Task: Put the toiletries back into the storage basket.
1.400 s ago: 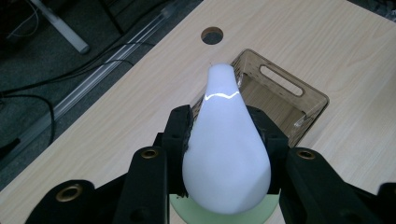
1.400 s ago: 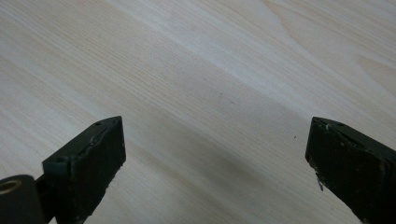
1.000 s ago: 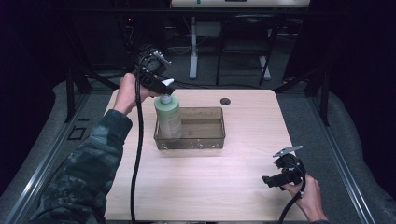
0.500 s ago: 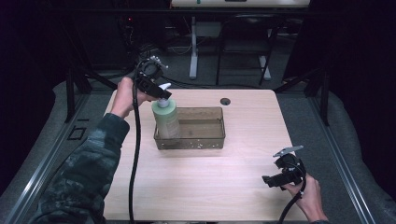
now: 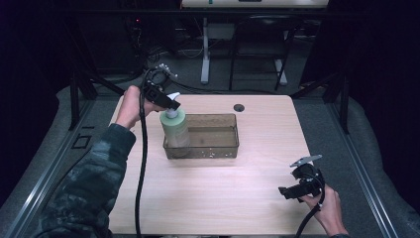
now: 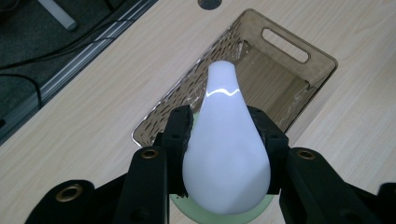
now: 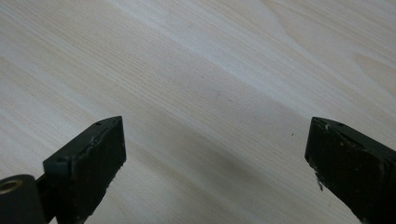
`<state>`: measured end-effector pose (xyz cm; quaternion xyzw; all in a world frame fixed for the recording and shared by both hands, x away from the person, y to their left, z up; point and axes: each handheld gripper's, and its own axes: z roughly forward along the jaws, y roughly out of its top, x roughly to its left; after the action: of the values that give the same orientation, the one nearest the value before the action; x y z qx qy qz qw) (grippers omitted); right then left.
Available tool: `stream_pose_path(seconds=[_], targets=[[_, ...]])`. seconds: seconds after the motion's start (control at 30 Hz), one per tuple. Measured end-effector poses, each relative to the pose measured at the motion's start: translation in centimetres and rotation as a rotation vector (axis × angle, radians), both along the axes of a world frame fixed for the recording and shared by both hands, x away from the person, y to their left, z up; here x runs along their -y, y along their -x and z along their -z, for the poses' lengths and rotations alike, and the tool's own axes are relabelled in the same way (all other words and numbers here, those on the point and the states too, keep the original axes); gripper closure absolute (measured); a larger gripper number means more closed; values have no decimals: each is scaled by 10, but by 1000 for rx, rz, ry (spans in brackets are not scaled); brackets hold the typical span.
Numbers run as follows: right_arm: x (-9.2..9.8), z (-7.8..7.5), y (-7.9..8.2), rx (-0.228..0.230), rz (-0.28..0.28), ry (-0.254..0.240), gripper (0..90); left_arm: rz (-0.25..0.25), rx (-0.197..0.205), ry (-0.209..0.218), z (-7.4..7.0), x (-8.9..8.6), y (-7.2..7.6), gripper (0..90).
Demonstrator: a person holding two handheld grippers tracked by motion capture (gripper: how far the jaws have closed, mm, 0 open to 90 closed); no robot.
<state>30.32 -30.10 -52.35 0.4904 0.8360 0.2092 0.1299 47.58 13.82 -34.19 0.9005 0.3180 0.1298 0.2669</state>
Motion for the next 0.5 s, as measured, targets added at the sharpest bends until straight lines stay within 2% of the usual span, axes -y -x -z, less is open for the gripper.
stream_pose_path(seconds=[0.5], targets=[[0,-1,0,7,1,-3,47,-4,-13,-5,5,-4,-3,640]])
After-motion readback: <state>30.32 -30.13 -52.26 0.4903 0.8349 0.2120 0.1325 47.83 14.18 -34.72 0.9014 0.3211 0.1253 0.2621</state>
